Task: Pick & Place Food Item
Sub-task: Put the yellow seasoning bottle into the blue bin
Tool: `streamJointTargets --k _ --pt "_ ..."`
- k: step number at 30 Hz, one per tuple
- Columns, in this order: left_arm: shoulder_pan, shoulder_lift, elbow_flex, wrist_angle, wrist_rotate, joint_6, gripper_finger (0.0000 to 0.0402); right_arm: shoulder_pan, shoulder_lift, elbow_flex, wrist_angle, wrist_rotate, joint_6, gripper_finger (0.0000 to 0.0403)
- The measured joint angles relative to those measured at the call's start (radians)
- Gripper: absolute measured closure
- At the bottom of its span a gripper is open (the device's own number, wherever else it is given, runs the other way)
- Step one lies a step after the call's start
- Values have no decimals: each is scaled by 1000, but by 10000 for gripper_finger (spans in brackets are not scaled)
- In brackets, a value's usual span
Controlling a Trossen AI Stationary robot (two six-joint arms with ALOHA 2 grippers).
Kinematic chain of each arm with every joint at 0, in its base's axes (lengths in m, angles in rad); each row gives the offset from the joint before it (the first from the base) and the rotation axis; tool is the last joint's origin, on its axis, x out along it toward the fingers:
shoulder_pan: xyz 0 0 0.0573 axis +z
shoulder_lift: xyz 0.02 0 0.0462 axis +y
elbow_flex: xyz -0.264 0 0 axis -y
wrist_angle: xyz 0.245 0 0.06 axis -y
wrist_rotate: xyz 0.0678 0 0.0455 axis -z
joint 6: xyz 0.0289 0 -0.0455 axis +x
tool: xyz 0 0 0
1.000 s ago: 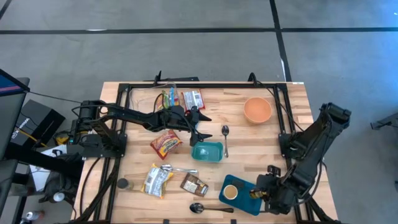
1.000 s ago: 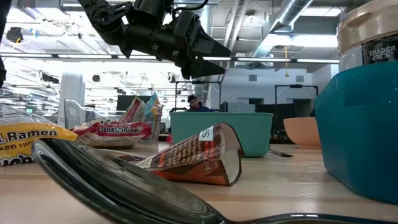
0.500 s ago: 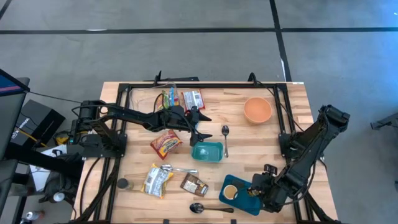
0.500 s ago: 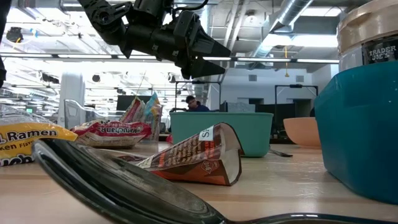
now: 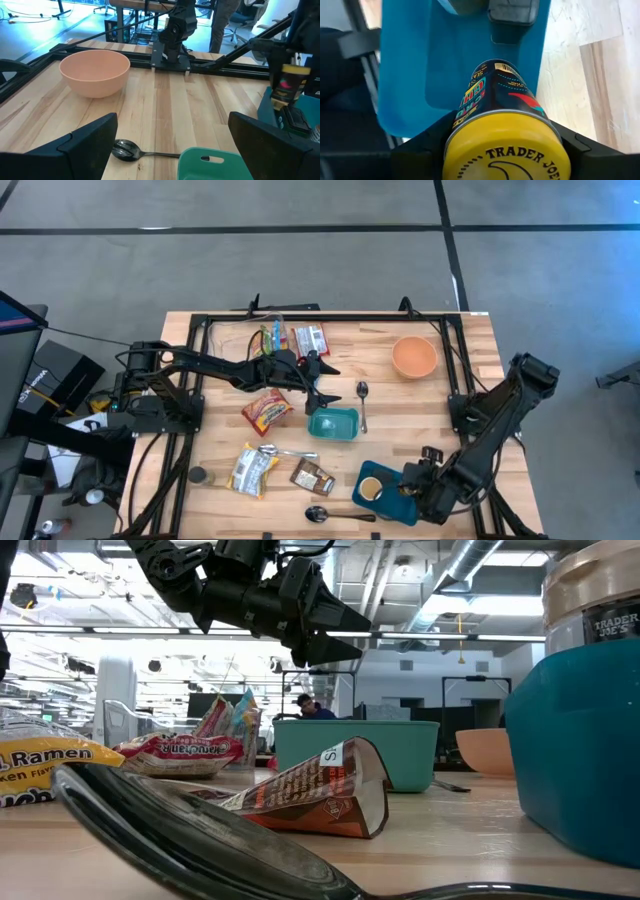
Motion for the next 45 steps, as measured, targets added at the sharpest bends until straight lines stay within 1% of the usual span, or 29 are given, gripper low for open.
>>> streamJointTargets --k 20,31,45 --pt "0 0 0 0 0 0 27 -2 11 0 -2 -58 9 185" --pt "0 0 0 0 0 0 27 -2 11 0 -2 -58 9 176" --pt "0 0 0 0 0 0 27 -2 11 0 0 -58 9 174"
